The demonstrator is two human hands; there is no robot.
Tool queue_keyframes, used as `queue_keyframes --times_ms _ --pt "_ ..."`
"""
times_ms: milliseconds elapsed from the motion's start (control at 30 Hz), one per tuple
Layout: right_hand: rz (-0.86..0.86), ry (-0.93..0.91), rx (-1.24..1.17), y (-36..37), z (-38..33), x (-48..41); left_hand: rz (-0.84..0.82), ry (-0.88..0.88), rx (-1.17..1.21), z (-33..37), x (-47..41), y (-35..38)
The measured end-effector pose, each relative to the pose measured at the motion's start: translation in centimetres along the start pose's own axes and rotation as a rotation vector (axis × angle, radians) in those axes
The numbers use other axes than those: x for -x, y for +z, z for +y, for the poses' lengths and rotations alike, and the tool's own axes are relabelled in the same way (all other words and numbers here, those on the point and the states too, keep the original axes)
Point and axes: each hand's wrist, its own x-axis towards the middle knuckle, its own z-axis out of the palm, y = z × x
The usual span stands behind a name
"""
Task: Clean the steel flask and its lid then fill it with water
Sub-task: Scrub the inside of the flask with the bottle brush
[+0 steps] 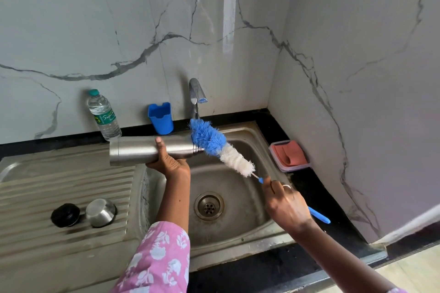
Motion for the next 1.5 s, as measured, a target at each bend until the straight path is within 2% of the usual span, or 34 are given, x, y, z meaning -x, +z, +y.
queue_keyframes --times_ms 200,333,633,933,1167,1333,1500 --pt "-0.008 0.01 0.011 -0.1 -0.1 -0.3 -0.038 -0.019 -0.053 0.2 0.3 -0.4" --pt "-0.005 0.022 0.015 -0.1 -0.4 -2.0 0.018 -0.059 -0.061 0.0 0.9 -0.3" --pt "0.026 -0.035 0.015 -0.1 0.5 1.2 0.026 -0.002 -0.012 0.5 -0.9 -0.2" --pt "0.013 0.017 0.021 0.1 0.1 -2.2 0.028 -0.064 -0.073 -0.3 0.6 0.6" --pt "0.021 -0.007 0.013 0.7 0.6 -0.2 0.083 -0.003 -0.002 -0.2 -0.3 0.6" --pt "-0.022 0.014 0.015 0.4 -0.1 -2.6 0.072 -0.023 0.011 -0.6 0.5 0.4" --pt "-0.05 -0.003 0.018 0.1 -0.8 -2.9 0.084 0.04 0.004 -0.2 0.2 0.6"
